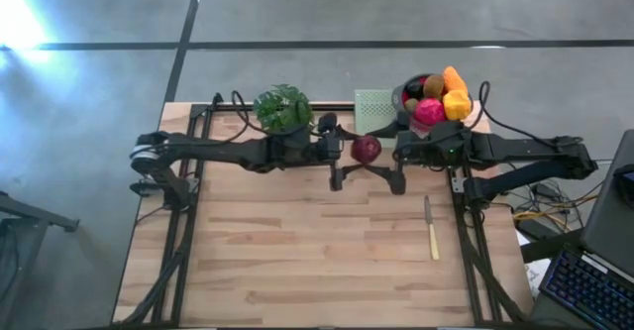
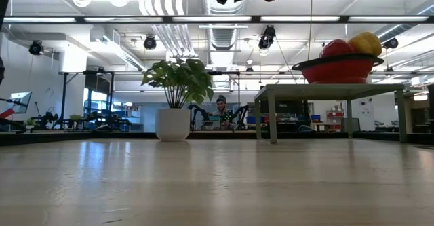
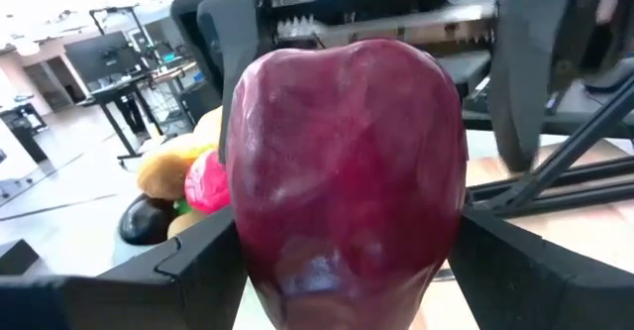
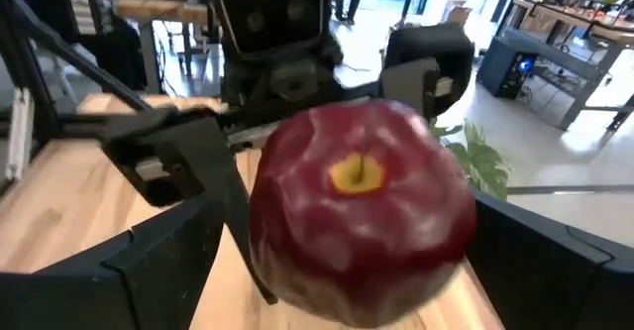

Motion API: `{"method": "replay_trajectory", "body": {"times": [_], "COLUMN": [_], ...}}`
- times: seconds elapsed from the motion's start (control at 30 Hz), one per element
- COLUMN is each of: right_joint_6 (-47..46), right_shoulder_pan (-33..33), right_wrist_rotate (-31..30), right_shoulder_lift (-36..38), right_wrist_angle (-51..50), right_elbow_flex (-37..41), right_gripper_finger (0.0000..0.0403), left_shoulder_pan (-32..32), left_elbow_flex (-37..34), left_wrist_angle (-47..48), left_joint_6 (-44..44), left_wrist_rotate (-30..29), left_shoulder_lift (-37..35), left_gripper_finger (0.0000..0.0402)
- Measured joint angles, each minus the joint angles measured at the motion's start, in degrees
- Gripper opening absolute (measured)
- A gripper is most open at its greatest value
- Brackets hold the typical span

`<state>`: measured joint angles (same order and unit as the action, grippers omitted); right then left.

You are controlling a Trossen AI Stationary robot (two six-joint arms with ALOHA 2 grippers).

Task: Pick & Place Fruit
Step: Put the dark red apple into the red strainer bowl on the shelf

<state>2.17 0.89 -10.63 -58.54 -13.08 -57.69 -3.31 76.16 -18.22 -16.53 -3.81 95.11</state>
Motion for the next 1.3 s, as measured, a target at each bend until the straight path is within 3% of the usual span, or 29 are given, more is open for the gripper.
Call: {"method": "replay_trajectory", "body": {"times": [0.5,0.93,1.3], "right_joint_6": [1.0,0.8,-0.3], "right_shoulder_pan": [0.0,0.0,0.0], "right_wrist_rotate": [-2.7,-3.0,-3.9], "right_shoulder_lift": [-0.9,-1.2,-1.2], "right_wrist_angle": [1.0,-0.3,-0.8], "right_elbow_flex": [-1.4,-2.2,-2.8], "right_gripper_finger": [0.0378,0.0264,0.029], "left_shoulder_pan": [-0.1,-0.1,-0.1], "left_elbow_flex": [0.5,0.5,0.5], "left_wrist_angle": [-0.1,-0.4,0.2], "left_joint_6": [-0.3,0.2,1.6], "left_wrist_rotate": [-0.7,-0.6,-0.3], "left_shoulder_lift": [0.3,0.3,0.2], "left_gripper_finger": [0.0307,0.0307,0.031]}}
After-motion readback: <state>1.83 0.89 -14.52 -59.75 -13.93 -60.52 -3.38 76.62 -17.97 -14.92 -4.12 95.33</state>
